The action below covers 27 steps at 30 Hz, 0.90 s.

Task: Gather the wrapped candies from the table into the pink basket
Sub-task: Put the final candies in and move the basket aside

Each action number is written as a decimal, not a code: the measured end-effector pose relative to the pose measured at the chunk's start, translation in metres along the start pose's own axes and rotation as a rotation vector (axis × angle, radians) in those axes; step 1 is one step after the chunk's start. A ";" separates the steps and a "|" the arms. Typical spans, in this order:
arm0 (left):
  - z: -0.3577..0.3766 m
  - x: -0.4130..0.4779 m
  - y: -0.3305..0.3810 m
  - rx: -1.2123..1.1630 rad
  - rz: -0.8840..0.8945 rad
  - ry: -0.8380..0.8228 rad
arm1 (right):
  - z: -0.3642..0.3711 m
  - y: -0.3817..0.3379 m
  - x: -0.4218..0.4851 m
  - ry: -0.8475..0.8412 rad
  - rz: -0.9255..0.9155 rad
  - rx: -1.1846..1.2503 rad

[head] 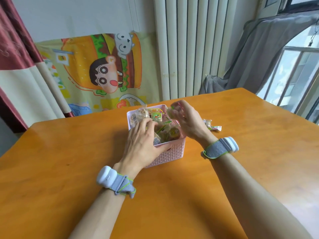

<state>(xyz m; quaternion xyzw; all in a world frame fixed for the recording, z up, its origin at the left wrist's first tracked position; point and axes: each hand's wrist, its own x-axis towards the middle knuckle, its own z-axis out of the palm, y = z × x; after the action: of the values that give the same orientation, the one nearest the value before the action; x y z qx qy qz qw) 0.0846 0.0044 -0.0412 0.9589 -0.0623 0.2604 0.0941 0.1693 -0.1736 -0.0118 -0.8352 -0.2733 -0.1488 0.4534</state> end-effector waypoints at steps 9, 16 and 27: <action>0.011 -0.002 -0.012 0.049 -0.038 -0.073 | 0.001 0.009 -0.001 -0.340 -0.081 -0.272; 0.009 0.000 -0.014 0.056 -0.039 -0.087 | 0.010 0.012 -0.006 -0.068 -0.064 -0.329; 0.012 0.000 -0.013 0.029 -0.072 -0.068 | -0.020 0.102 -0.012 -0.126 0.263 -0.518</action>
<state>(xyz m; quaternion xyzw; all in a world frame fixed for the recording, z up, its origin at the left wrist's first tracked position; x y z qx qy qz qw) 0.0926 0.0148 -0.0531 0.9700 -0.0272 0.2252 0.0873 0.2199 -0.2395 -0.0762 -0.9590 -0.1430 -0.1014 0.2228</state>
